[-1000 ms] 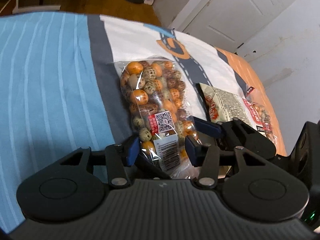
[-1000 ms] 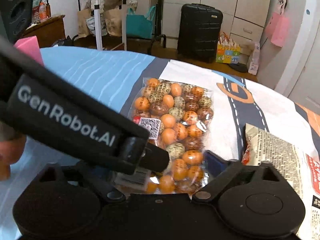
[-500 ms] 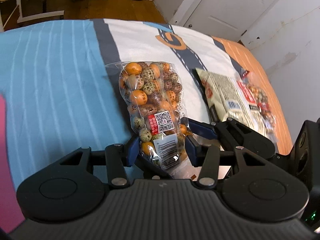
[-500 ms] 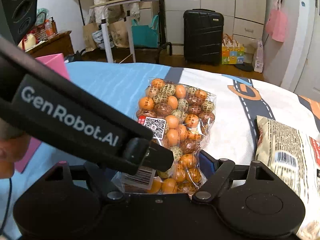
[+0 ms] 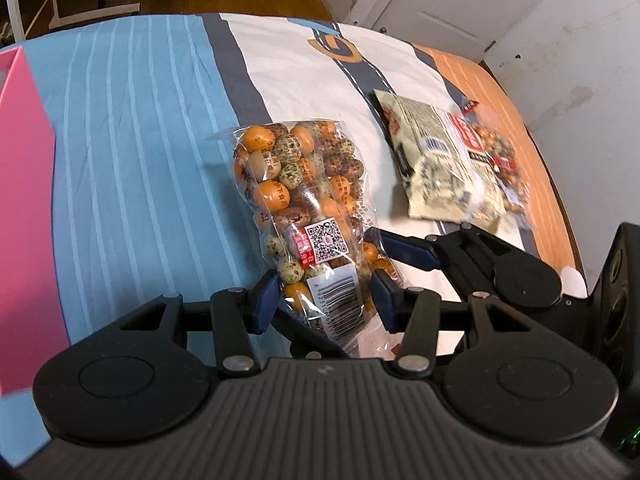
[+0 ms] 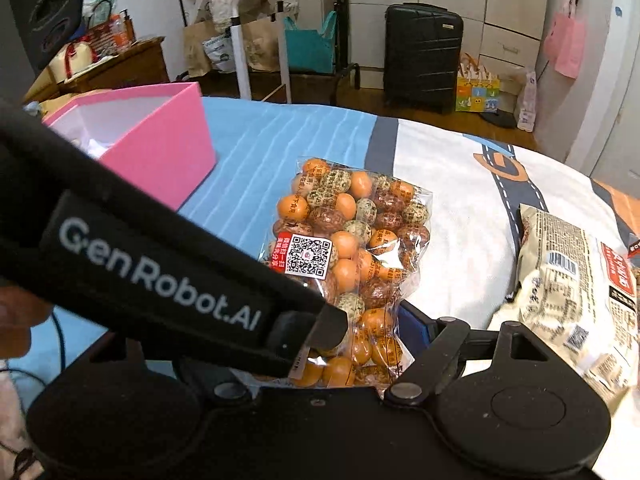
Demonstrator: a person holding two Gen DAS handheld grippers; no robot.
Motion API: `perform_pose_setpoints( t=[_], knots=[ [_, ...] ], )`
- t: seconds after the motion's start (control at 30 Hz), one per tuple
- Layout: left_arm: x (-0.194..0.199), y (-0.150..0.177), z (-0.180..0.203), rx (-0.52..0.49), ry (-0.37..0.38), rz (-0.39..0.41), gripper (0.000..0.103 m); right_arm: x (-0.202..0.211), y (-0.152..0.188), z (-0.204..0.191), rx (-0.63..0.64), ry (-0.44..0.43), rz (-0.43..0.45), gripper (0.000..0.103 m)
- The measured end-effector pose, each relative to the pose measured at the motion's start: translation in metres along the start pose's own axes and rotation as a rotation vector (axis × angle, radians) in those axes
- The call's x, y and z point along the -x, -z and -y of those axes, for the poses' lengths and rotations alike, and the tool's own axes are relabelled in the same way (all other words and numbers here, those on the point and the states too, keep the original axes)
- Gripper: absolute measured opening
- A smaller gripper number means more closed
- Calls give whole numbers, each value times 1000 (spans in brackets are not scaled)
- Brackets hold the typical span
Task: Organize snacks
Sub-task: 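Carry the candy egg bag over the pink box and release it inside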
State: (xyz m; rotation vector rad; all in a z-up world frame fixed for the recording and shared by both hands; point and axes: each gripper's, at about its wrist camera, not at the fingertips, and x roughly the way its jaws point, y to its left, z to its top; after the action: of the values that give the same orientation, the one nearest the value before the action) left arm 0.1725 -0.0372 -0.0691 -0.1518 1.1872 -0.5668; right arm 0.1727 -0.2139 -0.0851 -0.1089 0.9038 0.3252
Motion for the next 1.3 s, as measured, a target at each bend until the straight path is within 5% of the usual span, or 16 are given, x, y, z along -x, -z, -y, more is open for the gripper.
perform_pose_setpoints(
  t=[0.4,0.67,0.97,1.3],
  knots=[
    [50,41,20,30,-12,14,49,48,3,-28,57,-48,-47,84],
    [105,52,18,66,-26,131,50,76,-23,-61,206,-37,14,84],
    [174,46,-37,150,-119,310,51,62,-78,-118,358,-127,140,84],
    [206,32,-141,349,-297,370,52,-18,-137,-184,472,-337,127,84]
  ],
)
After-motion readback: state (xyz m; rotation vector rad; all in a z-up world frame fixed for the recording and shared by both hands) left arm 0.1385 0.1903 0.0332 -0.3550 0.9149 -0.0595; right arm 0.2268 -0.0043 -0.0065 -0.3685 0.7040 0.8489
